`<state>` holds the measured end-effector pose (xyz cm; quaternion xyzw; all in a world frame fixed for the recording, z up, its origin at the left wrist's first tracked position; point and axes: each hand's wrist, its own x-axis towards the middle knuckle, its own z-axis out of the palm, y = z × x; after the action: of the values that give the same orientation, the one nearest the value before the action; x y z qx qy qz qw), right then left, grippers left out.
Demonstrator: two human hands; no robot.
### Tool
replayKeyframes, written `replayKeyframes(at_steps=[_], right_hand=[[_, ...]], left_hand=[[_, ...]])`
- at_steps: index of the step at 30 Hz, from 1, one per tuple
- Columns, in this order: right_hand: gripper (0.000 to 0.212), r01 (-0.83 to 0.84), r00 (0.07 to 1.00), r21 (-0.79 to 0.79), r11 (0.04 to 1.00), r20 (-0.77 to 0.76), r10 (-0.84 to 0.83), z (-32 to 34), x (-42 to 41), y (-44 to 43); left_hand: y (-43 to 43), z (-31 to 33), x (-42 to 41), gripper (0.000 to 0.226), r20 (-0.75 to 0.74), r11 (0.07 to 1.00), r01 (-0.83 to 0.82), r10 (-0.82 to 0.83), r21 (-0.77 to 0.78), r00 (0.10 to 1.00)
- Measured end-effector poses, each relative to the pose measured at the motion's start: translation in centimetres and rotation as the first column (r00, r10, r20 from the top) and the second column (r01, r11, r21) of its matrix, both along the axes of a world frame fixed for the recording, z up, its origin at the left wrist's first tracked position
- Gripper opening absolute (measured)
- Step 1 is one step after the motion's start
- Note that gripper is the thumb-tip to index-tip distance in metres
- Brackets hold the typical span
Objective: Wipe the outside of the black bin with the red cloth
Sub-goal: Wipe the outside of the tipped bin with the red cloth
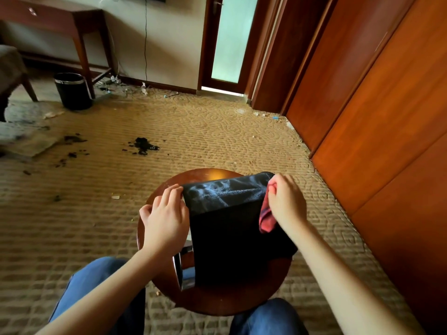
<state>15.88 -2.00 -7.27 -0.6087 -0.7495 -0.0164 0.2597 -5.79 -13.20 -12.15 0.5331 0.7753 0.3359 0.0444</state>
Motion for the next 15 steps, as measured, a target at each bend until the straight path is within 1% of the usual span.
replayKeyframes(at_steps=[2, 3, 5, 6, 8, 10, 13, 15], right_hand=[[0.012, 0.068, 0.998, -0.137, 0.988, -0.005, -0.07, 1.2, 0.1, 2.1], [0.013, 0.084, 0.996, -0.152, 0.985, 0.0, -0.085, 1.3, 0.0, 2.4], [0.013, 0.101, 0.995, -0.101, 0.99, 0.016, -0.1, 0.8, -0.5, 1.6], [0.012, 0.09, 0.996, -0.045, 0.995, 0.012, -0.09, 0.3, -0.8, 0.6], [0.005, 0.002, 1.0, 0.068, 0.998, 0.01, -0.002, -0.8, -1.6, -1.9], [0.013, -0.111, 0.994, 0.141, 0.984, 0.037, 0.107, -1.9, -2.3, -5.1], [0.019, -0.3, 0.95, 0.126, 0.946, 0.134, 0.284, -3.0, -2.5, -9.2], [0.018, -0.339, 0.934, 0.125, 0.933, 0.168, 0.316, -2.7, -1.8, -8.9]], left_hand=[[-0.1, -0.1, 0.0, 0.056, -0.001, 1.0, 0.0, 0.0, 0.01, 1.0], [0.0, -0.2, 0.0, 0.057, 0.004, 1.0, -0.003, 0.003, 0.015, 1.0], [0.2, -0.2, -0.1, 0.057, 0.022, 1.0, -0.009, 0.009, 0.021, 1.0], [0.3, -0.2, -0.2, 0.055, 0.028, 1.0, -0.009, 0.009, 0.023, 1.0], [0.6, -0.1, -0.3, 0.053, 0.043, 0.999, -0.012, 0.011, 0.03, 0.999], [0.8, -0.1, -0.5, 0.053, 0.059, 0.999, -0.016, 0.014, 0.03, 0.998], [0.7, -0.2, -0.5, 0.053, 0.061, 1.0, -0.01, 0.008, 0.029, 0.998], [0.4, -0.2, -0.3, 0.054, 0.055, 0.999, -0.006, 0.004, 0.035, 0.998]])
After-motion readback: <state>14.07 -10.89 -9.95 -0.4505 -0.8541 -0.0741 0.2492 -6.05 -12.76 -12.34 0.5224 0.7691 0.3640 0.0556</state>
